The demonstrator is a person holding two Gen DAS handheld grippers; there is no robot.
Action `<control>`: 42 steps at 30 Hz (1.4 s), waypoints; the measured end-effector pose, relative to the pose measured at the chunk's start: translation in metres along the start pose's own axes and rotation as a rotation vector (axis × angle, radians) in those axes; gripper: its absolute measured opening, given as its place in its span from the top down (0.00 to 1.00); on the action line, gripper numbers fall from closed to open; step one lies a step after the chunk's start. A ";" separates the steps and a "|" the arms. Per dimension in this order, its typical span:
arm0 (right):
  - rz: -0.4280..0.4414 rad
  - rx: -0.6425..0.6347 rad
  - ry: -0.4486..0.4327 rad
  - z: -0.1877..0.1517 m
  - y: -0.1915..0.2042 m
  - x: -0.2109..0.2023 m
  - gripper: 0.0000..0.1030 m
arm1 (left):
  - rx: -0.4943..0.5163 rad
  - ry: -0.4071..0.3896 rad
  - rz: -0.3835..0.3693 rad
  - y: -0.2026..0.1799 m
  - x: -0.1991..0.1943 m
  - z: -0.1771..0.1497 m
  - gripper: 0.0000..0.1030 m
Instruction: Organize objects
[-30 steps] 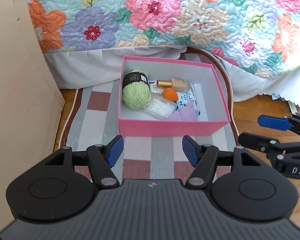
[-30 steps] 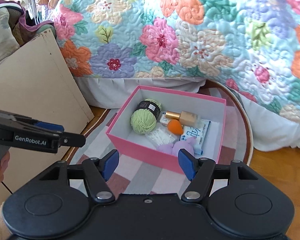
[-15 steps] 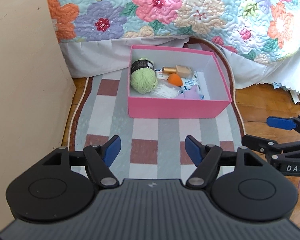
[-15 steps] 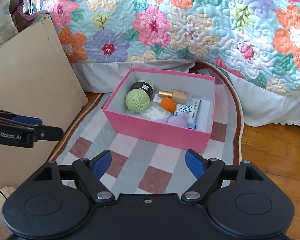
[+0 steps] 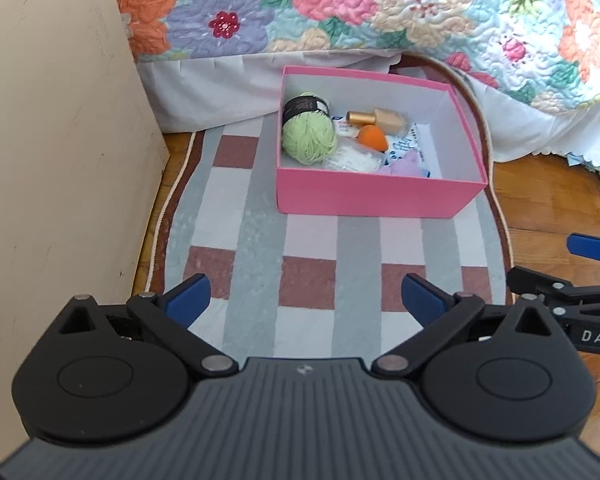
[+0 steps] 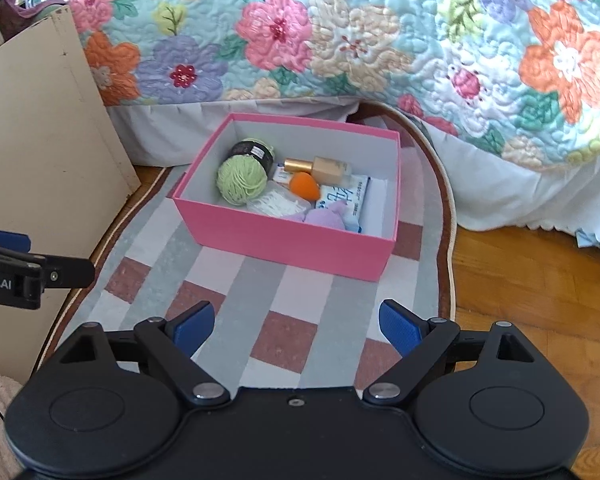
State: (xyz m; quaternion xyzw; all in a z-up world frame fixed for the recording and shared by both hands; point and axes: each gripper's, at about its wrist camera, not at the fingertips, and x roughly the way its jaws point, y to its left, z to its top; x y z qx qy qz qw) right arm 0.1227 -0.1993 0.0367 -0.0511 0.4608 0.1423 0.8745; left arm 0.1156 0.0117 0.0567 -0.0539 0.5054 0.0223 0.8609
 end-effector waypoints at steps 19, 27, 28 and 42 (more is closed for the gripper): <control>-0.059 0.078 0.075 -0.005 -0.005 0.004 0.11 | 0.005 0.061 0.067 0.003 0.000 -0.009 0.00; -0.063 0.098 0.092 -0.008 -0.008 0.002 0.11 | 0.008 0.061 0.061 0.004 -0.002 -0.011 0.00; -0.064 0.100 0.094 -0.009 -0.009 0.002 0.11 | 0.009 0.063 0.060 0.005 -0.002 -0.011 0.00; -0.078 0.102 0.103 -0.009 -0.011 0.002 0.11 | 0.004 0.074 0.060 0.004 0.000 -0.011 0.00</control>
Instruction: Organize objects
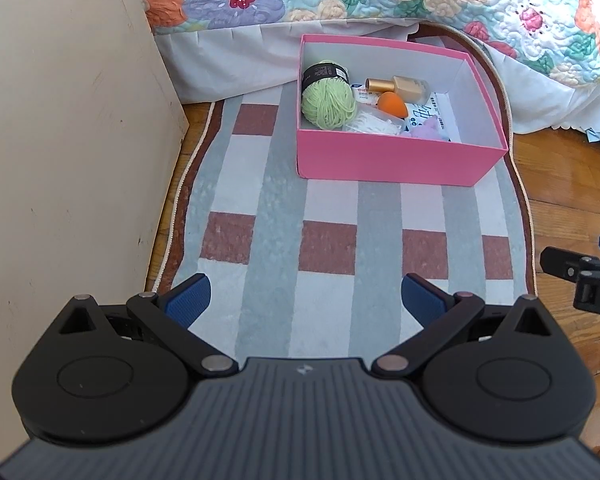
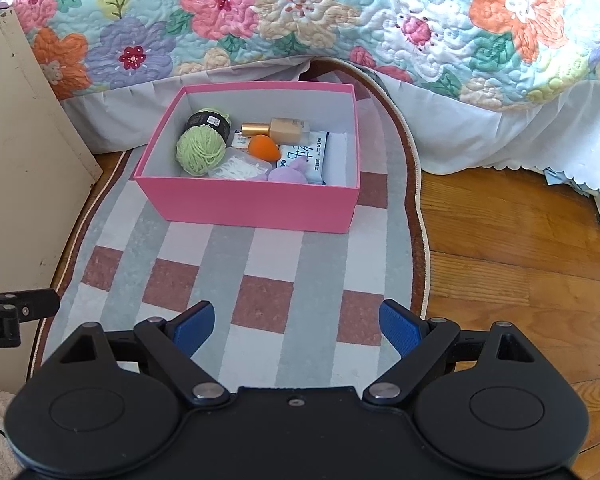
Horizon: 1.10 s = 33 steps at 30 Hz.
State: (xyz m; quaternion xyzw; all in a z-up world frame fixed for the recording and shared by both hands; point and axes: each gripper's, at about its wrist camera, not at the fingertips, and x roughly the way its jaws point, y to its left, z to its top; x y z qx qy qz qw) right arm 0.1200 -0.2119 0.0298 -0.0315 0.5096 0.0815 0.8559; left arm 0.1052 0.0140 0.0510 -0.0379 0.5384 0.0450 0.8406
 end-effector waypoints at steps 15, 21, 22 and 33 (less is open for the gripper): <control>-0.007 -0.011 0.006 -0.001 -0.002 0.000 0.11 | 0.005 -0.002 0.009 0.001 -0.002 -0.003 0.00; -0.007 -0.011 0.005 -0.001 -0.002 0.000 0.11 | 0.000 -0.001 0.015 0.003 -0.004 -0.003 0.00; -0.007 -0.012 0.005 -0.001 -0.002 -0.001 0.11 | -0.002 -0.001 0.015 0.004 -0.005 -0.004 0.00; -0.008 -0.016 0.008 -0.001 -0.006 -0.003 0.11 | 0.007 -0.014 0.022 0.006 -0.008 -0.003 0.00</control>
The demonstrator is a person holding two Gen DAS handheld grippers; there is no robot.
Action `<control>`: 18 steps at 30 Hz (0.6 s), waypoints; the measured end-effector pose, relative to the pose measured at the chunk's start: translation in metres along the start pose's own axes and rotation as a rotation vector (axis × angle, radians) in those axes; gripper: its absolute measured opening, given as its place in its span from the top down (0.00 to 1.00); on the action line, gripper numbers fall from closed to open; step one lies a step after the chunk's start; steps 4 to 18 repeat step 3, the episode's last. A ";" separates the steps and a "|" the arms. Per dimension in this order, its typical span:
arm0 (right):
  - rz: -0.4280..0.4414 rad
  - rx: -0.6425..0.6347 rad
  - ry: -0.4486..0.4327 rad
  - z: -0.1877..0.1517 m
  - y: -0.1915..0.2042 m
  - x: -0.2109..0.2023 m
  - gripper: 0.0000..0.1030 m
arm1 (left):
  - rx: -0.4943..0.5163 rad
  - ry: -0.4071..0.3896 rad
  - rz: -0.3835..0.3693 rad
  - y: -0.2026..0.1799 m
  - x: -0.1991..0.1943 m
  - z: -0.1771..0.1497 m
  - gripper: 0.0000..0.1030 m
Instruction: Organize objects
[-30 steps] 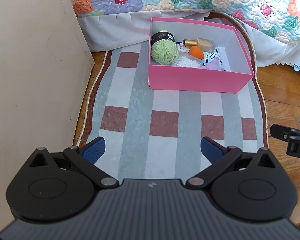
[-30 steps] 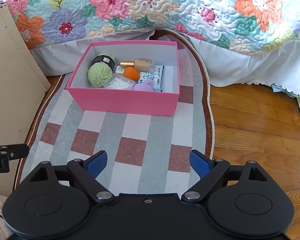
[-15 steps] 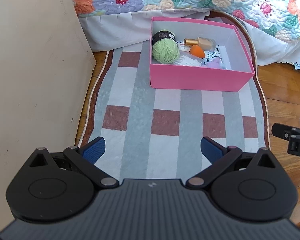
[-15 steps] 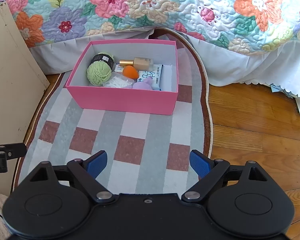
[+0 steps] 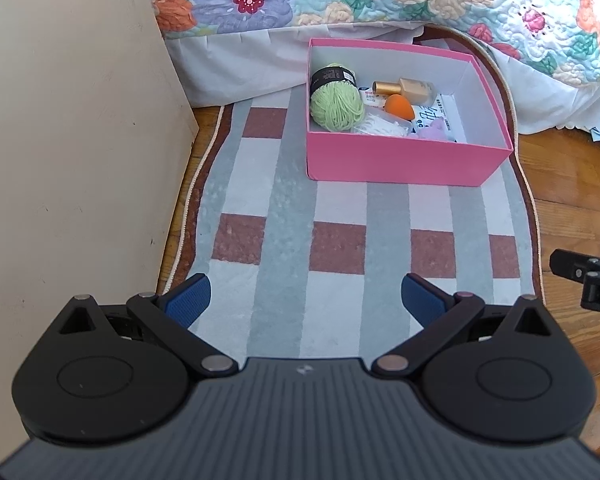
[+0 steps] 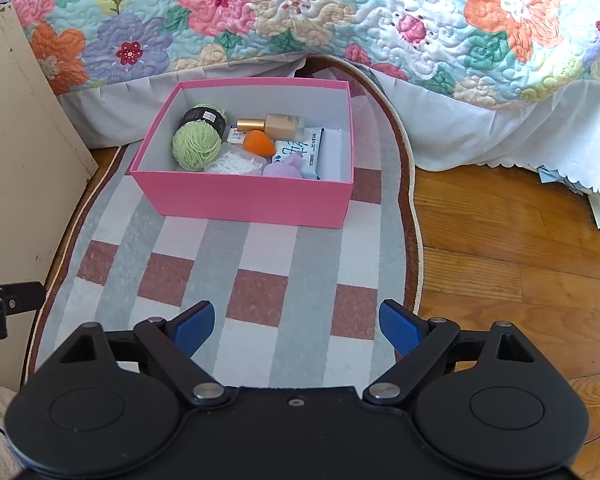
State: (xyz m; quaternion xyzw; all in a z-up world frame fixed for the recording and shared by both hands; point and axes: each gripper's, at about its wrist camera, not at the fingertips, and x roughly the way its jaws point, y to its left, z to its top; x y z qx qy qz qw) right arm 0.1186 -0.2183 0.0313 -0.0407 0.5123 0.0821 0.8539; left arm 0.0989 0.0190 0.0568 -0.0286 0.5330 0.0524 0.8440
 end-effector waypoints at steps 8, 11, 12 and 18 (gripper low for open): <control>-0.001 -0.001 0.000 -0.001 0.000 0.000 0.11 | -0.002 0.001 0.000 -0.001 0.000 0.000 0.00; -0.001 -0.001 0.000 -0.001 0.000 0.000 0.11 | -0.002 0.001 0.000 -0.001 0.000 0.000 0.00; -0.001 -0.001 0.000 -0.001 0.000 0.000 0.11 | -0.002 0.001 0.000 -0.001 0.000 0.000 0.00; -0.001 -0.001 0.000 -0.001 0.000 0.000 0.11 | -0.002 0.001 0.000 -0.001 0.000 0.000 0.00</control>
